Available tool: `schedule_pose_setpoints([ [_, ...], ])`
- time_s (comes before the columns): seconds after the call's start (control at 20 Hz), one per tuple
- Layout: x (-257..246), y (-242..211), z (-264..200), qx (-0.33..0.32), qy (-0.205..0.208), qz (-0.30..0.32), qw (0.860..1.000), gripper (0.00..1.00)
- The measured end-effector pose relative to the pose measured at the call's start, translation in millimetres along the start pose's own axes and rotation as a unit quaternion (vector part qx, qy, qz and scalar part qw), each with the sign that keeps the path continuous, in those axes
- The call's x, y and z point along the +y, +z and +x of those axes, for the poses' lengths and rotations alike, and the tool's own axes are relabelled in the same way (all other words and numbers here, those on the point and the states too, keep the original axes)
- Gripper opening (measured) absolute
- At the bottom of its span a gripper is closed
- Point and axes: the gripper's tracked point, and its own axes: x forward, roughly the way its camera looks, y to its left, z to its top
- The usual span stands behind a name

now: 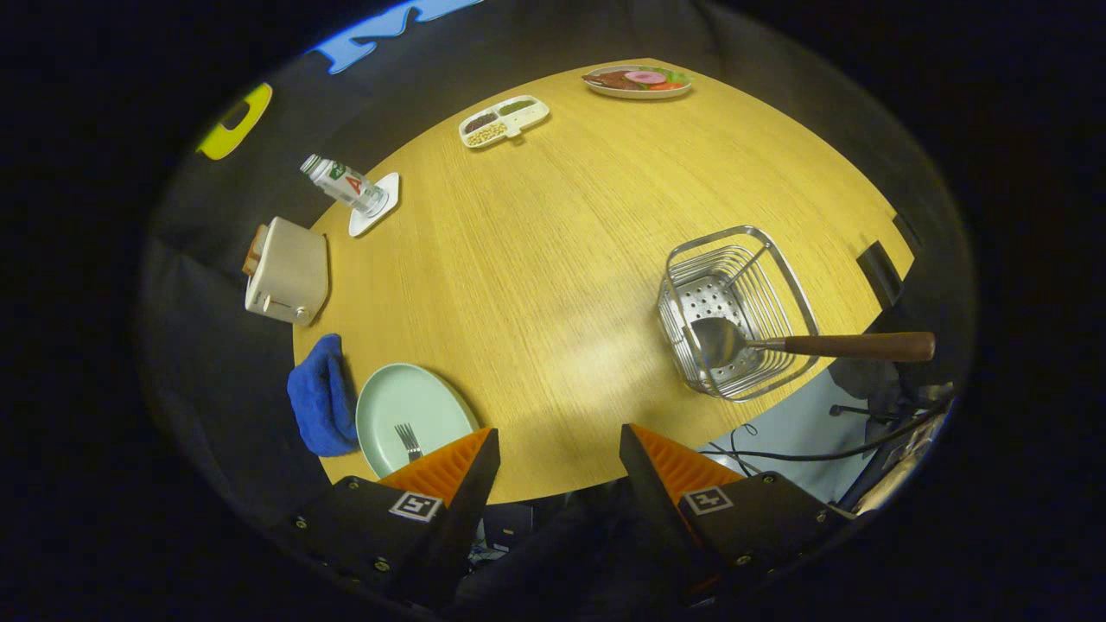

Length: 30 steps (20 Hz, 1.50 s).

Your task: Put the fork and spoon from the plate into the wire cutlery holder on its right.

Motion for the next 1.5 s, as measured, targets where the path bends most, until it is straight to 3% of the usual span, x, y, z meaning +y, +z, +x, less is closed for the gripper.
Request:
schedule_pose_setpoints([
  [0.65, 96, -45, 30, 0.062, 0.041, -0.118, 0.990, 0.86],
  [1.5, 158, -124, 66, 0.158, 0.068, -0.212, 0.962, 0.84],
])
